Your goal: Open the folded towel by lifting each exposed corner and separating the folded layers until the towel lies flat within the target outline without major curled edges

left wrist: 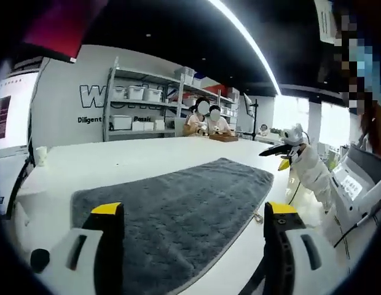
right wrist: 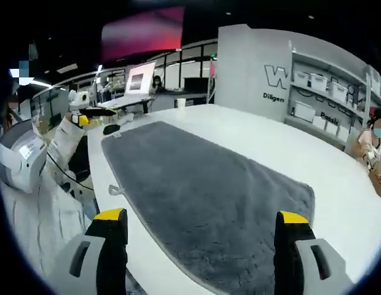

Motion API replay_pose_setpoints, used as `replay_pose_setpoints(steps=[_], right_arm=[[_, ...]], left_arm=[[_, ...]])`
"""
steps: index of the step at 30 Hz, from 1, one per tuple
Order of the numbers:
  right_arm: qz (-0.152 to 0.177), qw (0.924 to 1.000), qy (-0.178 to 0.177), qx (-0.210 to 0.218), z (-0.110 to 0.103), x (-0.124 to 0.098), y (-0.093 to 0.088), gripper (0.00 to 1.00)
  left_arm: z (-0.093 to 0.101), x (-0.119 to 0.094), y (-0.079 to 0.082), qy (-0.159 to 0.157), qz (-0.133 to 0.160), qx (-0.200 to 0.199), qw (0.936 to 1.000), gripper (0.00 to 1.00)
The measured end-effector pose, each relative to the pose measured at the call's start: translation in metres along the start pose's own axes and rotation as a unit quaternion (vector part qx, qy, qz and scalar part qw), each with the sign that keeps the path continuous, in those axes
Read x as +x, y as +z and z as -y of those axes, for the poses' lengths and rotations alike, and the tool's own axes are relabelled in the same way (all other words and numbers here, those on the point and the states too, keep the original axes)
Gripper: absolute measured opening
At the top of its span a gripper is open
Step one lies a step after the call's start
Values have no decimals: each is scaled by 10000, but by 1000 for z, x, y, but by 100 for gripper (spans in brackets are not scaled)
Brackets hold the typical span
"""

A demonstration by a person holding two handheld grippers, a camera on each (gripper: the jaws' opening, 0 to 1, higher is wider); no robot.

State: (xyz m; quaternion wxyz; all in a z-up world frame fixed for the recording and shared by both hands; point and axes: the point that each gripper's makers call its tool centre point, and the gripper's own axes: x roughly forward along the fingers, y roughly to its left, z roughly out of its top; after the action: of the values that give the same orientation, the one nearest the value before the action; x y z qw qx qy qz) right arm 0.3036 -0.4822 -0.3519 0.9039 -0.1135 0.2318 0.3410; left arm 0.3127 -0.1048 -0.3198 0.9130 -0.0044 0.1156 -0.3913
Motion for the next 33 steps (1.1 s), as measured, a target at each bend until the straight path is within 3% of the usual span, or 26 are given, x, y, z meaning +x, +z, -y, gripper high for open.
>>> replay_pose_setpoints(steps=[8,14,18,22,33], right_arm=[[147,9997,93,-151,-17,7,16,99],[63,9999,66,-137,-19,8,12,99],[105,9999,53,-56,-20,8,12,99],[129,9999,4,-24,-17,7,11,99],[457,9985,-91,293,-6,1,12,99]], left_arm=[[12,6,-10,75,-225,190,9995,92],[16,3,-8,9,-164,186,9997,92],[10,3,-7,108,-169,200,9996,92],[4,2,-2,195,4,224,9996,93],[1,8,3,82,132,123,9998,94]])
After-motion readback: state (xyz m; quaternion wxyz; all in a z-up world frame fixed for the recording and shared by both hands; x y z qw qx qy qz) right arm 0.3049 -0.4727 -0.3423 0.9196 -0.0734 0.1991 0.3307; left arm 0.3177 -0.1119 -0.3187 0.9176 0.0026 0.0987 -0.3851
